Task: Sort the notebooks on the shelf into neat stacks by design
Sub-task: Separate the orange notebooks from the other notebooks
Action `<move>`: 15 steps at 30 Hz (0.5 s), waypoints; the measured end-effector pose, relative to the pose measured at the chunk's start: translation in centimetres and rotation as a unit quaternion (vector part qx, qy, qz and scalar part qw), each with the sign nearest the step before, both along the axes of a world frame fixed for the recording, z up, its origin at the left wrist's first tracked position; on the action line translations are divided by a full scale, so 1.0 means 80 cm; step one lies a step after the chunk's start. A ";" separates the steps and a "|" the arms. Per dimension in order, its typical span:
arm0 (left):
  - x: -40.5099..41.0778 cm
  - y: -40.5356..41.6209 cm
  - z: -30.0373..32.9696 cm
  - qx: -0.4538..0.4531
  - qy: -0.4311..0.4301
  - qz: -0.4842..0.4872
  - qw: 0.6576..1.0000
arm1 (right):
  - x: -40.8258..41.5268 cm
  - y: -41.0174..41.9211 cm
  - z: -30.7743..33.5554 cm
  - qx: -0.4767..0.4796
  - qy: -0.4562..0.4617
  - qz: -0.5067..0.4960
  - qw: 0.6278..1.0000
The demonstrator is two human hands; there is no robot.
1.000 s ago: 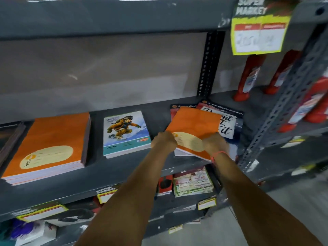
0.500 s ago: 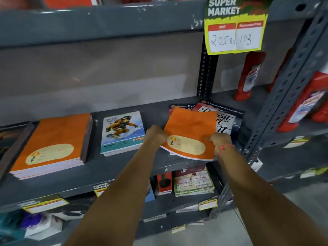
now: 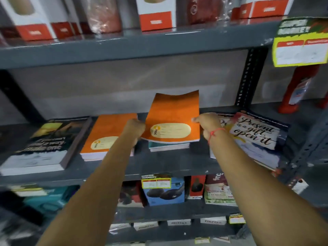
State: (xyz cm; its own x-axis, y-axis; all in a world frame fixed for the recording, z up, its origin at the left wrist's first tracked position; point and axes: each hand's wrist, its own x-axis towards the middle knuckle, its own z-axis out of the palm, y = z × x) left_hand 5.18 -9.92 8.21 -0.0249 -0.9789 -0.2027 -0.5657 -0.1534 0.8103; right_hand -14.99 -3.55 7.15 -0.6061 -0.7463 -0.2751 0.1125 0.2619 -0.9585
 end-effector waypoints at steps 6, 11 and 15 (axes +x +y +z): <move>0.153 -0.042 -0.014 0.009 -0.002 0.068 0.998 | 0.142 -0.060 -0.009 0.002 0.024 0.110 0.994; 0.236 -0.059 -0.032 0.026 0.001 0.068 0.997 | 0.224 -0.100 -0.042 0.015 0.076 0.114 0.991; 0.261 -0.077 -0.054 0.033 -0.001 0.095 0.995 | 0.255 -0.117 -0.059 0.038 0.125 0.105 0.986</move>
State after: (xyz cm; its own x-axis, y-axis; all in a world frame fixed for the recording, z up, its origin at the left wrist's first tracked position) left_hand 26.05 -16.06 3.90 0.1607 -0.9505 -0.2660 -0.5234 -0.3105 0.7935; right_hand 5.44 -12.93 2.42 -0.4955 -0.8460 -0.1968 -0.1894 0.3264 -0.9261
